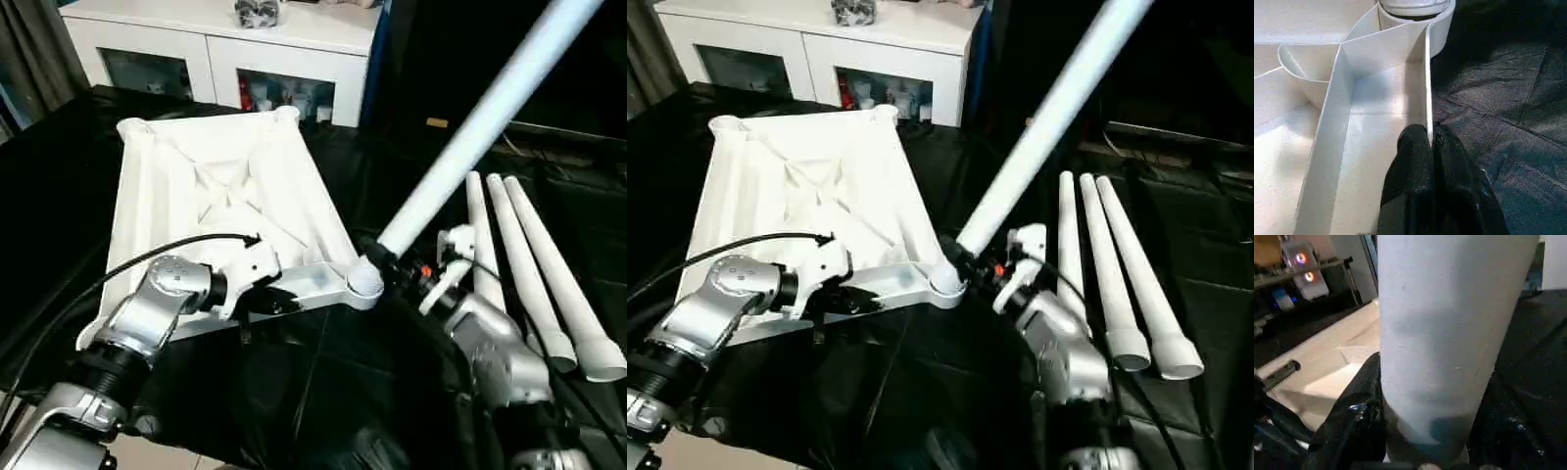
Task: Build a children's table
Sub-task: Insert table leg to table base
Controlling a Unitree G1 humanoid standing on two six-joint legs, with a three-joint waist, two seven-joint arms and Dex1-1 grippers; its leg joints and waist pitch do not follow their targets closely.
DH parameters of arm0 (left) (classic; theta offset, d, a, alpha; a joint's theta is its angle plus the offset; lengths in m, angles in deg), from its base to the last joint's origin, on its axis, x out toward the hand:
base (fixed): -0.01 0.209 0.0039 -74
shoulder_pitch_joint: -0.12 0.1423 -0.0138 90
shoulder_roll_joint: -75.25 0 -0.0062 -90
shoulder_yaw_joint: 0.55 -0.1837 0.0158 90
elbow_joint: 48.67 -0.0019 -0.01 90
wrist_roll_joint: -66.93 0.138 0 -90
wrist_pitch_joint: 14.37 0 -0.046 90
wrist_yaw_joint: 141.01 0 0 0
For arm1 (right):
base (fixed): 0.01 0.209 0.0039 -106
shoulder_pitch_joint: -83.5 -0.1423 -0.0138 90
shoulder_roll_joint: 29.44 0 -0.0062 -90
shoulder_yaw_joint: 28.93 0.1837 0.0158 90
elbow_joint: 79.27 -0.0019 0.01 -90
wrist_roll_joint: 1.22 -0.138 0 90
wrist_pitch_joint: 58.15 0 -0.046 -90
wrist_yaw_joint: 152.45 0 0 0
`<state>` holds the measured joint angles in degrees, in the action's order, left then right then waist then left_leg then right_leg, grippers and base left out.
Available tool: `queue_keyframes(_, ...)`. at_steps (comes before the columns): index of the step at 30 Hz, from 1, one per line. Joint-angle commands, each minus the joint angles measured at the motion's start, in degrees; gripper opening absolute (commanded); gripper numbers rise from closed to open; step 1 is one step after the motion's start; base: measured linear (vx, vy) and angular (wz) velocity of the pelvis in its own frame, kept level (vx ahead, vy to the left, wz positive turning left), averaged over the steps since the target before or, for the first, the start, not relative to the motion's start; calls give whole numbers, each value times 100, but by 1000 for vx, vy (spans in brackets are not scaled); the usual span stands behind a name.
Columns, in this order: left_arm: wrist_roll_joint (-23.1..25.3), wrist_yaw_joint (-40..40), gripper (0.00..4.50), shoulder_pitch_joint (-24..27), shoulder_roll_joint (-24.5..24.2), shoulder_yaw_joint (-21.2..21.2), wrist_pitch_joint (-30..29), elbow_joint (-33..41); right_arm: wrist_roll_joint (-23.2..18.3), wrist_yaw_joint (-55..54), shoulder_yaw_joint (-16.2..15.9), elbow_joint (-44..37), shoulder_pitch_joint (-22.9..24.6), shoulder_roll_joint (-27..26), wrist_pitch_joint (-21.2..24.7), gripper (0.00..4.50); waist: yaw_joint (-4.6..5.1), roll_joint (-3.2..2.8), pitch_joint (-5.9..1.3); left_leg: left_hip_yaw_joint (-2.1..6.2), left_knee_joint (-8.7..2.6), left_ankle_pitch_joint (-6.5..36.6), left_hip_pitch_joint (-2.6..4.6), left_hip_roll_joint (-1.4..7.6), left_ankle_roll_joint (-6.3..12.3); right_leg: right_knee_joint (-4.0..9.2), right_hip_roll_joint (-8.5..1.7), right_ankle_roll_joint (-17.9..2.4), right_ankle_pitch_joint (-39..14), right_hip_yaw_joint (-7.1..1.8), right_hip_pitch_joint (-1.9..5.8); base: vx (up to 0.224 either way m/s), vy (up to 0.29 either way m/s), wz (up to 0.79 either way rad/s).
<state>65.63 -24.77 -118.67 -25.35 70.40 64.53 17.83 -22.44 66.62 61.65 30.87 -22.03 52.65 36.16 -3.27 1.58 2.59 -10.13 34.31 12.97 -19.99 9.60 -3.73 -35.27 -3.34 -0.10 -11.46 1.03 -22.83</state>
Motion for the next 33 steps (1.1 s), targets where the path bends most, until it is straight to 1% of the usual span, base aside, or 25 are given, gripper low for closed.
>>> queue_keyframes(1,-32,201,0,-49,2,120,100,-60,458,-211,-150,293,308,165,214,186,24,-11,-221,122,-538,1224,4,350,9,522,-465,-1019,-1945,-260,159,0,0,0)
queue_keyframes(2,-19,195,0,-45,3,122,110,-65,655,-282,-292,211,331,237,162,186,20,-6,-225,125,-537,1236,10,349,12,522,-464,-1005,-1950,-260,161,0,0,0)
queue_keyframes(3,-14,196,0,-38,3,121,111,-61,738,-275,-373,174,347,274,148,186,21,3,-222,123,-538,1218,5,350,8,524,-463,-998,-1934,-261,162,0,0,0)
queue_keyframes(5,2,189,0,-19,6,121,122,-62,834,-205,-472,157,362,292,108,186,22,2,-220,116,-533,1247,9,344,17,529,-466,-989,-1970,-265,156,0,0,0)
queue_keyframes(7,13,185,0,-13,9,125,126,-64,854,-202,-501,165,363,293,84,186,19,5,-215,122,-536,1293,6,349,31,542,-474,-966,-2084,-270,152,0,0,0)
queue_keyframes(8,27,178,0,-9,13,125,124,-57,916,-134,-608,192,319,313,71,186,24,37,-215,124,-539,1294,-4,352,44,546,-472,-947,-2132,-267,156,0,0,0)
queue_keyframes(11,32,166,0,-12,7,120,122,-37,996,12,-796,245,200,334,127,186,35,15,-200,137,-552,1357,-11,353,18,553,-470,-906,-2291,-262,147,0,0,0)
queue_keyframes(12,30,155,0,-13,3,118,115,-21,1024,62,-850,301,133,327,133,186,37,39,-209,135,-544,1424,8,353,15,564,-474,-888,-2376,-265,131,0,0,0)
queue_keyframes(13,31,142,0,-17,-2,113,115,-14,1030,132,-898,371,69,321,156,186,38,32,-200,142,-549,1445,-4,354,13,565,-481,-882,-2420,-272,132,0,0,0)
queue_keyframes(14,36,125,0,-24,-9,104,119,-10,1057,218,-971,464,-5,325,167,186,46,28,-206,150,-554,1492,0,357,4,568,-483,-875,-2471,-267,131,0,0,0)
queue_keyframes(15,36,125,0,-24,-9,104,119,-10,1057,218,-971,464,-5,325,167,186,53,25,-204,152,-558,1517,2,363,-7,571,-481,-874,-2447,-270,125,0,0,0)
queue_keyframes(16,38,98,0,-30,-18,93,117,-4,1080,313,-1045,514,-38,351,165,186,54,42,-206,151,-560,1522,1,364,-6,573,-480,-872,-2421,-269,128,0,0,0)
queue_keyframes(19,34,23,0,-50,-36,74,139,-10,1099,492,-1143,607,-90,384,169,186,70,45,-211,156,-560,1613,9,364,-9,572,-483,-893,-2430,-266,121,0,0,0)
queue_keyframes(20,16,-41,0,-69,-47,71,155,-12,1054,624,-1167,644,-111,393,201,186,77,69,-216,151,-556,1574,3,364,5,568,-481,-911,-2352,-270,125,0,0,0)
queue_keyframes(23,-8,-212,0,-128,-58,34,230,-45,994,888,-1201,700,-127,439,208,186,80,63,-228,151,-557,1471,-5,369,26,547,-479,-966,-2155,-265,140,0,0,0)
queue_keyframes(24,-15,-294,0,-149,-64,11,282,-58,980,1000,-1216,715,-128,460,207,186,84,64,-235,147,-554,1423,-8,369,43,535,-474,-1008,-2004,-265,148,0,0,0)
queue_keyframes(25,-16,-311,0,-154,-65,7,292,-61,977,1024,-1219,718,-128,464,207,186,83,63,-239,145,-554,1410,-1,371,55,533,-472,-1032,-1938,-263,147,0,0,0)
queue_keyframes(26,-73,-539,0,-197,-80,-36,355,-66,907,1323,-1263,691,-107,528,249,186,80,63,-244,138,-550,1381,0,368,77,527,-469,-1062,-1823,-261,154,0,0,0)
queue_keyframes(27,-99,-673,0,-224,-93,-67,386,-67,884,1474,-1296,673,-100,572,276,186,75,48,-256,134,-543,1307,8,369,96,508,-466,-1113,-1640,-259,162,0,0,0)
queue_keyframes(28,-109,-747,0,-241,-103,-86,398,-69,875,1555,-1317,664,-97,598,284,186,74,52,-265,128,-538,1257,13,368,109,500,-458,-1147,-1508,-254,166,0,0,0)
queue_keyframes(29,-107,-817,0,-257,-122,-112,401,-73,877,1626,-1340,665,-96,622,263,186,72,50,-283,120,-527,1053,9,377,154,446,-457,-1289,-997,-245,191,0,0,0)
queue_keyframes(30,-102,-910,0,-277,-153,-146,409,-87,880,1729,-1367,691,-106,649,232,186,77,50,-284,119,-524,998,4,375,169,431,-455,-1334,-854,-240,198,0,0,0)
queue_keyframes(31,-101,-946,0,-285,-164,-158,415,-95,878,1770,-1377,699,-108,659,229,186,75,36,-290,119,-521,946,5,370,180,420,-453,-1369,-735,-234,209,0,0,0)
queue_keyframes(32,-73,-1028,0,-313,-204,-190,436,-136,879,1914,-1414,722,-117,693,226,186,79,47,-302,110,-508,852,14,369,218,394,-449,-1461,-444,-226,224,0,0,0)
queue_keyframes(33,-65,-1041,0,-321,-212,-192,447,-151,882,1953,-1422,726,-118,700,220,186,79,48,-301,111,-509,836,12,372,222,388,-455,-1486,-388,-225,231,0,0,0)
